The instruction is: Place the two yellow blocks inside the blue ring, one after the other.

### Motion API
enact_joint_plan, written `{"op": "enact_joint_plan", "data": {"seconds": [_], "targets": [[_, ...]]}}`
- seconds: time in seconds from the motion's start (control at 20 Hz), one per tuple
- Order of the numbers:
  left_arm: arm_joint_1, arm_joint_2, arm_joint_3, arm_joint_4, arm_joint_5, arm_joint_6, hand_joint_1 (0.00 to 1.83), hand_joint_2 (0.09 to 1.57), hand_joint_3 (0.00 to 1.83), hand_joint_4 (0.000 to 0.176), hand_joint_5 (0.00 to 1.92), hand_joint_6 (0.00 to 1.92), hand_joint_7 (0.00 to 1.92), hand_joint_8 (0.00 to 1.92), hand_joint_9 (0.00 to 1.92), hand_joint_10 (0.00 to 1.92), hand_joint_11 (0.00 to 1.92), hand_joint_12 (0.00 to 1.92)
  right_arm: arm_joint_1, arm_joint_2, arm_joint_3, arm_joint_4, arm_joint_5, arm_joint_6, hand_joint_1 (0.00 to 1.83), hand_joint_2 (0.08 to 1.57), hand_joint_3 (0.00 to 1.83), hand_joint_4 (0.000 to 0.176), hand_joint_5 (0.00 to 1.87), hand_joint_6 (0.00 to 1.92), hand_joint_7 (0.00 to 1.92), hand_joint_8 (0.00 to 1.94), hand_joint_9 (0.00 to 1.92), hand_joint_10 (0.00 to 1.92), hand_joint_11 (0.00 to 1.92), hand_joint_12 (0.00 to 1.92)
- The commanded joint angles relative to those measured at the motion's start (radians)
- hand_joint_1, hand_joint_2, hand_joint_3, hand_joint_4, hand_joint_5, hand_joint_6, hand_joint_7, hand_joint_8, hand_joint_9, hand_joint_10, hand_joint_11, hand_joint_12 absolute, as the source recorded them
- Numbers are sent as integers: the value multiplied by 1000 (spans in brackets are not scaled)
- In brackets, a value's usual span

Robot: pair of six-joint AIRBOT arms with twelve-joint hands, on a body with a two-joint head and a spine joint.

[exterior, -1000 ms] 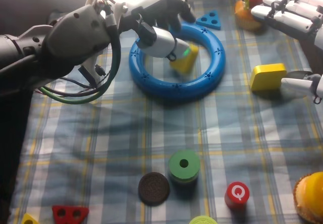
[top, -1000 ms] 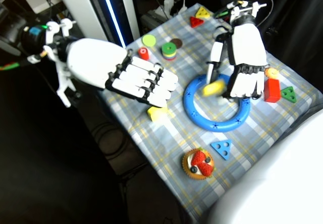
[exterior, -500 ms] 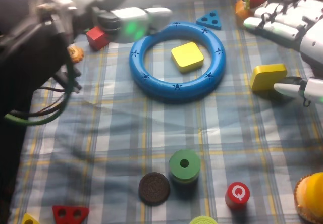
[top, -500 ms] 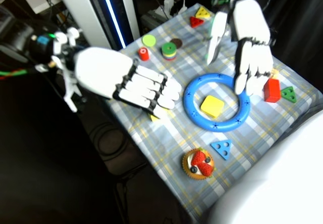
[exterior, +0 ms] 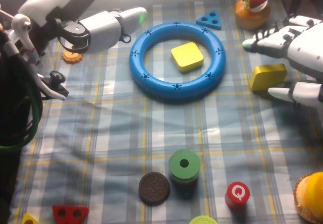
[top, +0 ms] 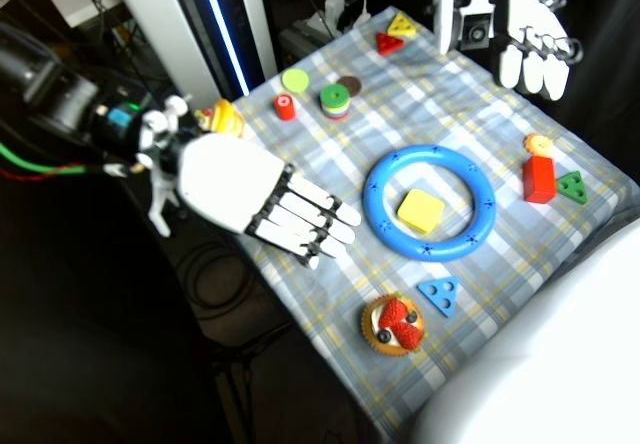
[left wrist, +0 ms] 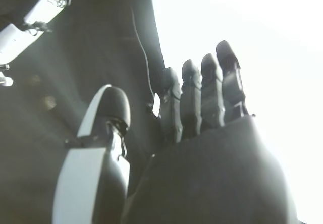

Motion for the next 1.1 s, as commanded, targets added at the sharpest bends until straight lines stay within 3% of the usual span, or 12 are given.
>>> {"op": "enact_joint_plan", "data": {"seconds": [0.0,0.05,0.1,0.15,0.3,0.4,0.45,0.55,0.6,0.75,0.85,1.05], "targets": [[-2,8,-4,18,-133,-18,879,1317,0,0,440,12,334,9,186,102,0,908,18,-6,12,-2,96,-3,895,1334,1,0,531,1265,676,227,337,833,0,1635],[12,19,-13,20,-154,-33,854,1326,0,0,436,8,330,5,185,96,0,929,25,-17,22,3,87,-3,1103,1272,0,0,626,1366,797,1146,612,1284,353,1847],[24,28,-21,21,-171,-40,825,1327,0,0,436,6,333,4,197,93,0,1014,31,-20,24,3,86,-4,1158,1252,0,0,676,1319,822,1376,765,1476,645,1906],[55,53,-46,22,-215,-46,803,1347,6,0,422,1,339,4,220,99,0,1026,49,-20,22,-3,87,-6,1178,1255,1,0,663,1305,813,1490,688,1629,616,1920],[120,94,-85,30,-300,-91,800,1361,3,0,398,11,321,7,198,90,0,822,89,-9,8,-42,93,-6,1197,1255,0,0,663,1276,818,1524,774,1700,763,1921],[175,116,-104,30,-364,-143,767,1372,1,0,386,6,319,3,204,102,0,1077,118,4,-10,-74,113,-6,1180,1273,4,0,644,1308,773,1593,689,1790,736,1921],[203,123,-111,27,-387,-162,754,1381,1,0,385,4,322,2,204,104,0,1056,138,4,-14,-93,118,-6,1173,1281,4,0,633,1330,759,1605,659,1803,719,1921],[250,129,-117,13,-408,-192,600,1396,1,4,377,1,305,1,195,62,0,649,189,-6,-12,-145,112,-6,1155,1289,2,0,606,1385,759,1568,644,1708,669,1921],[260,129,-117,12,-408,-205,594,1392,0,2,386,3,315,3,209,53,0,585,210,-16,-4,-159,101,-6,1135,1299,2,0,593,1431,738,1559,632,1624,596,1921],[292,121,-118,-8,-412,-217,680,1373,0,0,407,6,363,9,274,61,0,1053,279,-84,48,-191,44,-6,1147,1281,0,0,639,1361,754,1530,618,1519,504,1910],[312,117,-116,-25,-419,-227,678,1367,0,0,421,9,401,17,297,68,0,1074,324,-149,104,-201,-13,-6,1177,1251,0,0,666,1307,825,1442,699,1430,572,1826],[317,104,-103,-38,-420,-243,723,1356,0,0,447,6,394,2,267,83,0,1050,360,-270,211,-202,-93,-6,1147,1278,1,0,628,1376,769,1497,688,1388,614,1732]]}}
